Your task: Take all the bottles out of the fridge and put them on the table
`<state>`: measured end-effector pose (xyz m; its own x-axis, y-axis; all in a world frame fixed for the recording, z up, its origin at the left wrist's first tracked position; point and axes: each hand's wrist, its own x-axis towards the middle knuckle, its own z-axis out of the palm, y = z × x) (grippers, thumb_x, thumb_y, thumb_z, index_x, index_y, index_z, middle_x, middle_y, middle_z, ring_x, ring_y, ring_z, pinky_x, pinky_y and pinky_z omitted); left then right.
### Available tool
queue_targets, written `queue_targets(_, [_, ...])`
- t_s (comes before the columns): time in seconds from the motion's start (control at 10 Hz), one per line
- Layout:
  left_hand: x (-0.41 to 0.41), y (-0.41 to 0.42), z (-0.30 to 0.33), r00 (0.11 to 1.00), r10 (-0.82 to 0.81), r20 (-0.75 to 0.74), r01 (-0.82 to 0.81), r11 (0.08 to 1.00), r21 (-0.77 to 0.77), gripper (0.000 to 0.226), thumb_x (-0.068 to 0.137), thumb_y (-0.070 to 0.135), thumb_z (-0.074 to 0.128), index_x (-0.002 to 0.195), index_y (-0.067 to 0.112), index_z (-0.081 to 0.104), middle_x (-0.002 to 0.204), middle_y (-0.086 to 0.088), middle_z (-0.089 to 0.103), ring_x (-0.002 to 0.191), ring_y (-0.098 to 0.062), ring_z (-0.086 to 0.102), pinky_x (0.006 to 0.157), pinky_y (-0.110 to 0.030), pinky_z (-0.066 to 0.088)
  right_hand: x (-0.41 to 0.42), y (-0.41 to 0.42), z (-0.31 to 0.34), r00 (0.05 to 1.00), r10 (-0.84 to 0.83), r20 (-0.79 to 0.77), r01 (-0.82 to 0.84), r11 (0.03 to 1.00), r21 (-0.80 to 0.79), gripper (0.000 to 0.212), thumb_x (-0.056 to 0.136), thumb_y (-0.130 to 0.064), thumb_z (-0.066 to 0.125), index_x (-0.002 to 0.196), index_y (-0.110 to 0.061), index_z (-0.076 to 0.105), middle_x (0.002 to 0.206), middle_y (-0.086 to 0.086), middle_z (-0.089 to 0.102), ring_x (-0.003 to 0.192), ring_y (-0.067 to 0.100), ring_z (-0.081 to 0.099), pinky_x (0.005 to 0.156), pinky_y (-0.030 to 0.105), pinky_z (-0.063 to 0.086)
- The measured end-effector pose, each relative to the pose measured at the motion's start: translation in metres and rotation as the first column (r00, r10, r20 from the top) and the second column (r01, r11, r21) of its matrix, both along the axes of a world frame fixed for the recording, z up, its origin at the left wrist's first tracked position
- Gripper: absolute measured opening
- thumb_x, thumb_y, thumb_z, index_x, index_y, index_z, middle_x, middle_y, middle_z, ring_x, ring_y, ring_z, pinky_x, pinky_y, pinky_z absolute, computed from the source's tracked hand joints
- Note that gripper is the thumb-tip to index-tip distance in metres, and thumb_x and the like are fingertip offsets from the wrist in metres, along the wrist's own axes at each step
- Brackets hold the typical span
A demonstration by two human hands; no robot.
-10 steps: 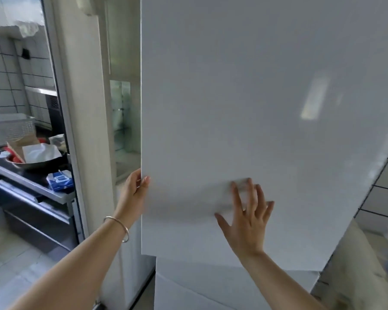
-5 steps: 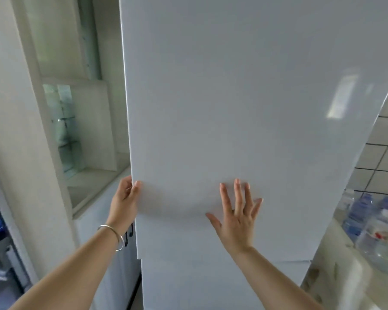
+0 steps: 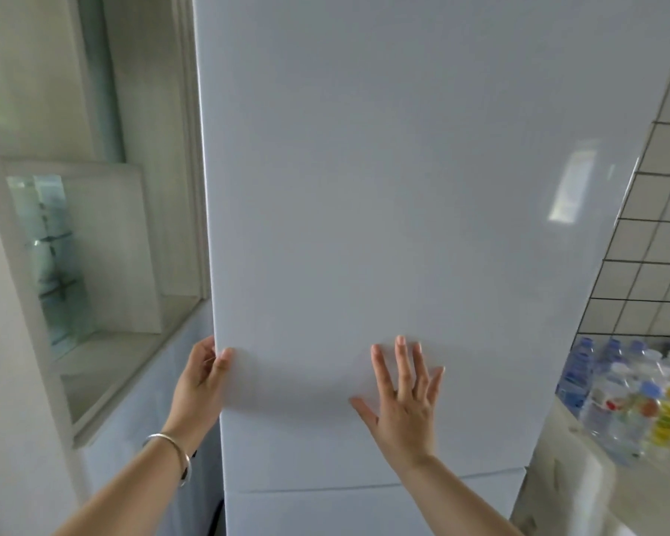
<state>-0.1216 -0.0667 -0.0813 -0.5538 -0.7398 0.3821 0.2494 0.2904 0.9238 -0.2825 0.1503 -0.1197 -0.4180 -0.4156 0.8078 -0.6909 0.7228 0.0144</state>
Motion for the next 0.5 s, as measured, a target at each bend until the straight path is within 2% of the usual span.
queue_targets(0.1, [-0.003,-0.001,-0.001,1.0,0.019,0.003,-0.019,1.0,0.003,0.015,0.095,0.024,0.051,0.105,0.014,0.055,0.088,-0.008,0.063,0.079,-0.022,0.056,0.07,-0.036,0.044,0.003,0.006,-0.003,0.999,0.038,0.021,-0.038,0.999,-0.006,0.077,0.087,-0.061,0.033,0.151,-0.027,0.007,0.159,0.006,0.002,0.141,0.033,0.012,0.105,0.063,0.02])
queue_targets(0.2, [0.0,-0.001,0.0,0.999,0.033,0.018,-0.032,0.999,-0.017,0.012,0.095,0.017,0.051,0.103,0.012,0.058,0.086,-0.006,0.064,0.079,-0.018,0.059,0.068,-0.026,0.048,0.004,0.014,0.003,0.996,0.06,0.064,-0.063,0.997,0.046,0.068,0.091,-0.06,0.021,0.15,-0.03,0.007,0.16,0.003,-0.001,0.142,0.032,0.013,0.104,0.061,0.031])
queue_targets(0.3, [0.006,-0.002,-0.007,0.999,0.008,0.047,-0.009,1.0,0.029,0.014,0.093,0.011,0.055,0.104,0.016,0.062,0.094,-0.001,0.068,0.073,0.007,0.063,0.065,-0.004,0.047,0.011,0.022,0.009,0.989,0.1,0.11,-0.107,0.992,0.062,0.078,0.082,-0.053,0.042,0.15,-0.03,0.011,0.159,0.002,0.007,0.141,0.031,0.019,0.096,0.056,0.041])
queue_targets(0.4, [0.017,-0.01,-0.026,0.98,-0.056,0.193,0.054,0.998,0.015,0.024,0.085,0.014,0.067,0.102,0.03,0.065,0.107,-0.003,0.069,0.103,-0.016,0.065,0.081,-0.017,0.046,0.014,0.033,0.01,0.976,0.202,0.087,-0.202,0.979,-0.011,0.077,0.078,-0.046,0.048,0.148,-0.031,0.019,0.155,-0.002,0.021,0.138,0.024,0.027,0.094,0.046,0.049])
queue_targets(0.5, [0.037,-0.02,-0.049,0.915,0.035,0.402,-0.006,0.997,-0.072,0.052,0.071,0.032,0.075,0.119,0.017,0.062,0.116,-0.008,0.063,0.11,-0.014,0.061,0.075,-0.021,0.046,0.023,0.047,0.012,0.936,0.341,0.085,-0.311,0.917,-0.25,0.058,0.082,-0.045,0.05,0.136,-0.035,0.033,0.14,-0.007,0.04,0.123,0.017,0.042,0.091,0.03,0.051])
